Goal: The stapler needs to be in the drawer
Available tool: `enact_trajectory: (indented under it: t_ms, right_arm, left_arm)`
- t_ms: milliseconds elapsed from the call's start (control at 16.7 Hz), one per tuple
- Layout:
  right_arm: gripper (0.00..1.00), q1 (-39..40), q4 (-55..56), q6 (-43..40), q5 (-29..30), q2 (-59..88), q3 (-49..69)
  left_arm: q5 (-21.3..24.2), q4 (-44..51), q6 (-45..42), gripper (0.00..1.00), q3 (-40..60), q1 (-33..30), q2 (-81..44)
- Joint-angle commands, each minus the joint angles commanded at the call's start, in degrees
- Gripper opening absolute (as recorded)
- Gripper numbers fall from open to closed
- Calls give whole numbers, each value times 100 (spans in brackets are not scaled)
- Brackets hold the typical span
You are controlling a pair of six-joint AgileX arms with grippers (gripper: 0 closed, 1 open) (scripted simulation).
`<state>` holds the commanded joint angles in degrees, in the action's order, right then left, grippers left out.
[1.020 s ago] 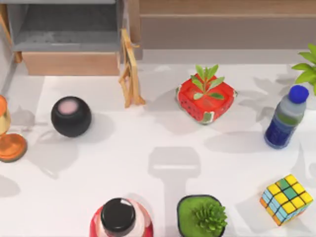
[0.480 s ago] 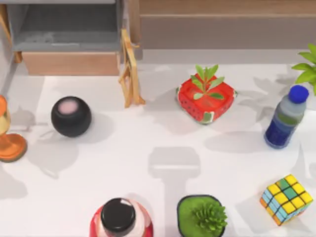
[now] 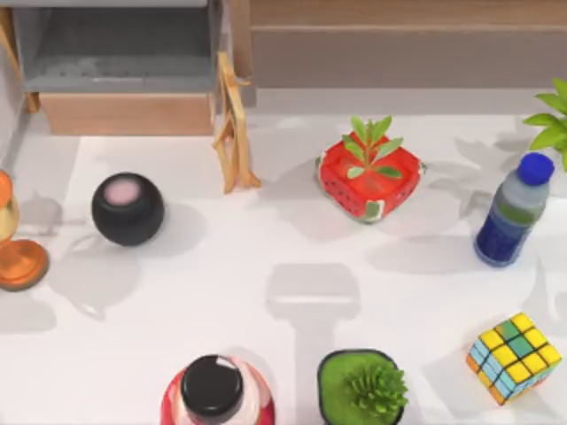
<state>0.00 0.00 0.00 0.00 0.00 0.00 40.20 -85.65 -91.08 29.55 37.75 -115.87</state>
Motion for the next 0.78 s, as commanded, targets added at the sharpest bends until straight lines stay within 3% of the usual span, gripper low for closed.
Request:
enact_trajectory:
  t_ms: [60,780]
  right_arm:
    - [100,0,0,0,0,0,0]
    - [100,0,0,0,0,0,0]
  left_arm:
    - [0,0,0,100,0,0,0]
    - [0,0,0,10,0,0,0]
